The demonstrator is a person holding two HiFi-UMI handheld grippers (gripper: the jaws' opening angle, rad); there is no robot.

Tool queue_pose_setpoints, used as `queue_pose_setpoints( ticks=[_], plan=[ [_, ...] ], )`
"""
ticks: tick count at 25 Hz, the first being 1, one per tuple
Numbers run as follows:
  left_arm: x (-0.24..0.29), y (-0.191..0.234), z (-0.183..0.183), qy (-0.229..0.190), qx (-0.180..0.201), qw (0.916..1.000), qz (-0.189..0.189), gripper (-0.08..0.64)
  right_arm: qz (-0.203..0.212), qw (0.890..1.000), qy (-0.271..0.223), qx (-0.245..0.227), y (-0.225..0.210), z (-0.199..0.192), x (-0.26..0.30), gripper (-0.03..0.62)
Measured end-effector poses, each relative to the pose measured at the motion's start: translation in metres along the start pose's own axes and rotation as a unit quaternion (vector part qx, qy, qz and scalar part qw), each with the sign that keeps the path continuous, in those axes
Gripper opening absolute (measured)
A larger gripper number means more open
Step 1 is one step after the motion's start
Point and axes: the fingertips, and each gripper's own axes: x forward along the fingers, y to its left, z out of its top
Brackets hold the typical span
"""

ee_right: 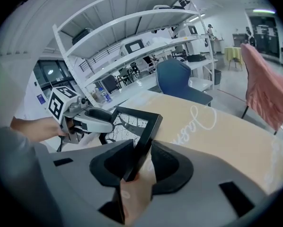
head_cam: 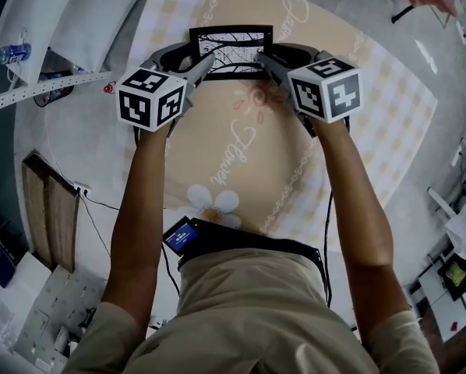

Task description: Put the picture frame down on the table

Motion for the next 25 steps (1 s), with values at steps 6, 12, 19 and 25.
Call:
queue_pose_setpoints(
  ticks=[6, 12, 19, 25],
  plan=[
    [0.003, 0.003, 0.000, -0.004, 0.006, 0.9994, 0.035, 0.176, -0.052, 0.996, 0.005, -0.067, -0.002, 0.001, 0.002, 0.132],
    [0.003, 0.008, -0.005, -0.002, 0.037, 0.9957, 0.085, 0.176, -0.111, 0.982, 0.035, -0.146, -0.003, 0.001, 0.010, 0.137],
    [-0.001, 0.008, -0.002, 0.003, 0.079, 0.9904, 0.113, 0.150, -0.146, 0.967, 0.062, -0.199, 0.001, 0.002, 0.011, 0.137],
    [-0.013, -0.004, 0.010, -0.010, 0.087, 0.9925, 0.086, 0.061, -0.147, 0.970, 0.068, -0.181, 0.003, 0.007, 0.008, 0.102]
  ],
)
